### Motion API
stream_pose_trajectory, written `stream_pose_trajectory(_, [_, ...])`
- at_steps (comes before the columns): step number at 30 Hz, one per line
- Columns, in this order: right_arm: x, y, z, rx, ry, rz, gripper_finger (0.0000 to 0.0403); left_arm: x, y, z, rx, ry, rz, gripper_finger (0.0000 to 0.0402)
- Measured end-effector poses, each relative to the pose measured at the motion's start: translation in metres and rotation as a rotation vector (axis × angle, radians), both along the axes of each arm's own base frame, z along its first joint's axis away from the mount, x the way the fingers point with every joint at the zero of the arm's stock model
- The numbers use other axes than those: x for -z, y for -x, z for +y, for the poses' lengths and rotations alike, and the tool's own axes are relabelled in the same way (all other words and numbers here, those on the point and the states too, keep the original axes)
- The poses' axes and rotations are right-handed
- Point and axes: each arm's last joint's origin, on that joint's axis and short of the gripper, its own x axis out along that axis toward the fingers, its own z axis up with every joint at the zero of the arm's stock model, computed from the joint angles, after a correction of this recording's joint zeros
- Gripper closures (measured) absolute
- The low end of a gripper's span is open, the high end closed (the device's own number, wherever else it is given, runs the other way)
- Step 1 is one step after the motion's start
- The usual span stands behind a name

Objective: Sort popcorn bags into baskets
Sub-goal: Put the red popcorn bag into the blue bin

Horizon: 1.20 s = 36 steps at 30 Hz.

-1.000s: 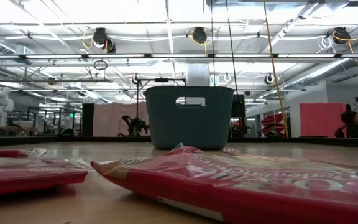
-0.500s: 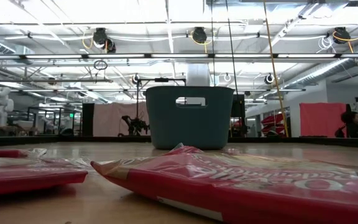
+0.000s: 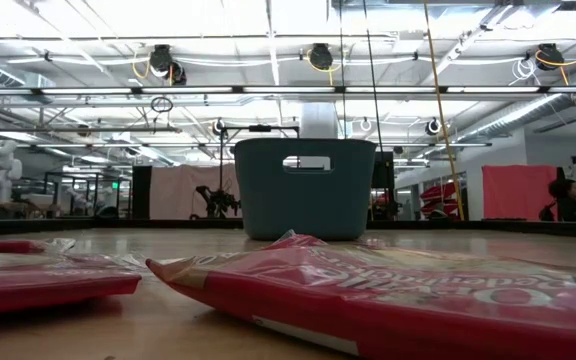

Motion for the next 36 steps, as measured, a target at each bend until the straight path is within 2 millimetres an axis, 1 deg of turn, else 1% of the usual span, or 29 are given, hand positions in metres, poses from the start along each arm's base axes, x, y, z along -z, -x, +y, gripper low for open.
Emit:
stream_pose_trajectory(4, [0.006,-0.001,-0.007,0.024,0.002,0.054,0.0174,0.002,-0.005,0.000,0.004,0.011,-0.029,0.0399])
stream_pose_trajectory(11, [0.012,-0.001,-0.008,0.030,0.010,0.115,0.0197,0.004,-0.007,0.000,-0.008,0.034,-0.033,0.0398])
stream_pose_trajectory(15, [0.017,-0.003,-0.011,0.044,-0.040,0.141,0.0231,0.004,-0.007,0.000,-0.007,0.035,-0.033,0.0396])
stream_pose_trajectory(19, [0.020,-0.005,-0.015,0.016,-0.087,0.150,0.0269,0.006,-0.008,0.000,-0.006,0.038,-0.020,0.0393])
stream_pose_trajectory(24, [0.022,-0.007,-0.018,0.036,-0.117,0.144,0.0296,0.009,-0.010,0.000,0.001,0.063,0.018,0.0398])
stream_pose_trajectory(28, [0.021,-0.007,-0.021,0.045,-0.137,0.134,0.0317,0.009,-0.010,-0.001,0.014,0.081,0.016,0.0388])
stream_pose_trajectory(36, [0.022,-0.008,-0.030,0.081,-0.189,0.122,0.0389,0.010,-0.010,-0.001,0.034,0.147,0.020,0.0383])
